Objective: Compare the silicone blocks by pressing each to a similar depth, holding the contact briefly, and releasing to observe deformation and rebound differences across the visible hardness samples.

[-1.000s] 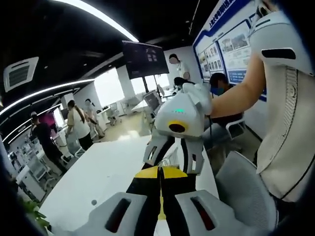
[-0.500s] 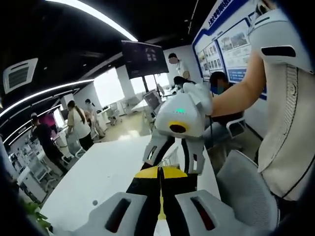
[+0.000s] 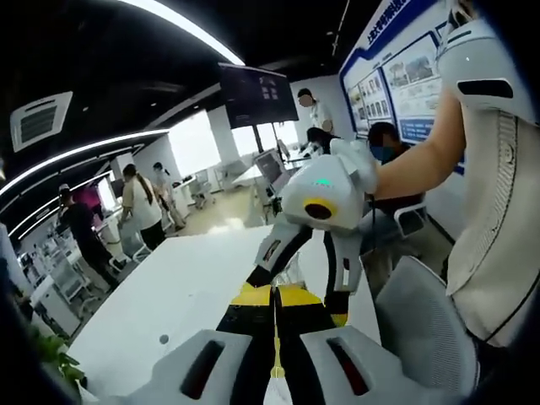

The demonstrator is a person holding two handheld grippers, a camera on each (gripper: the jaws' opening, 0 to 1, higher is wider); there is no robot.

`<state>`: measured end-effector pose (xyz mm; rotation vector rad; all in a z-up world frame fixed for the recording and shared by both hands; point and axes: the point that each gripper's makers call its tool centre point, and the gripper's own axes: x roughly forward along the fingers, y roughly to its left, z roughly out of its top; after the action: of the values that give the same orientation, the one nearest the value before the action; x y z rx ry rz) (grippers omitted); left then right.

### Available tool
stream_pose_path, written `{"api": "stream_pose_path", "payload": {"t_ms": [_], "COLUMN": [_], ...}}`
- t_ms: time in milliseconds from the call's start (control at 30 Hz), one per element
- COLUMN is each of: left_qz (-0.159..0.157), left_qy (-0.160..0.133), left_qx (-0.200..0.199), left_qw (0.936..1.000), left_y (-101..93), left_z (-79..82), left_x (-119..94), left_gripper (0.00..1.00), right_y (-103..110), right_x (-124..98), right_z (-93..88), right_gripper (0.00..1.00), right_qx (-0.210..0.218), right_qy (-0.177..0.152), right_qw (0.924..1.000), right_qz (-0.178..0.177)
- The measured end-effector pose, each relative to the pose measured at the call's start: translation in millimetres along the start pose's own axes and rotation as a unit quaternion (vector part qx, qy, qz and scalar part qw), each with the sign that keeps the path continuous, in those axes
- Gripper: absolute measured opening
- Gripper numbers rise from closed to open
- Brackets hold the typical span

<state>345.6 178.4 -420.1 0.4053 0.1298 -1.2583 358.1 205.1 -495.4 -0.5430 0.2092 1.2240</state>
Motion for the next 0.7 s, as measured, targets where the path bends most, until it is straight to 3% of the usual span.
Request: {"api": "stream_pose_path", "payload": {"t_ms": [333, 467, 633, 700], "left_qz": [0.009, 0.013, 0.023, 0.029], "left_qy": [0.000, 0.002, 0.007, 0.009], "left_qx": [-0.013, -0.022, -0.037, -0.040], "left_qw": [0.9999, 0.9997, 0.9990, 0.9988], "left_y": [6.1, 11.1, 18.3, 21.5], "left_z": [-6.9, -14.2, -25.2, -29.8], "left_x": [0, 2, 5, 6], "left_gripper": [0.00, 0.00, 0.00, 0.00], "right_y": [-7, -11, -14, -13], "right_x": [-11, -20, -32, -36], "right_z": [-8.1, -12.9, -24.0, -28.1], "right_gripper": [0.70, 0.78, 0.95, 0.96], "right_qx": [0.064, 0.097, 0.119, 0.129], "right_qy": [-0.016, -0.028, -0.037, -0.039], "right_qw": [0.9970, 0.9929, 0.9874, 0.9854], "right_qz": [-0.040, -0.064, -0.097, -0.104]}}
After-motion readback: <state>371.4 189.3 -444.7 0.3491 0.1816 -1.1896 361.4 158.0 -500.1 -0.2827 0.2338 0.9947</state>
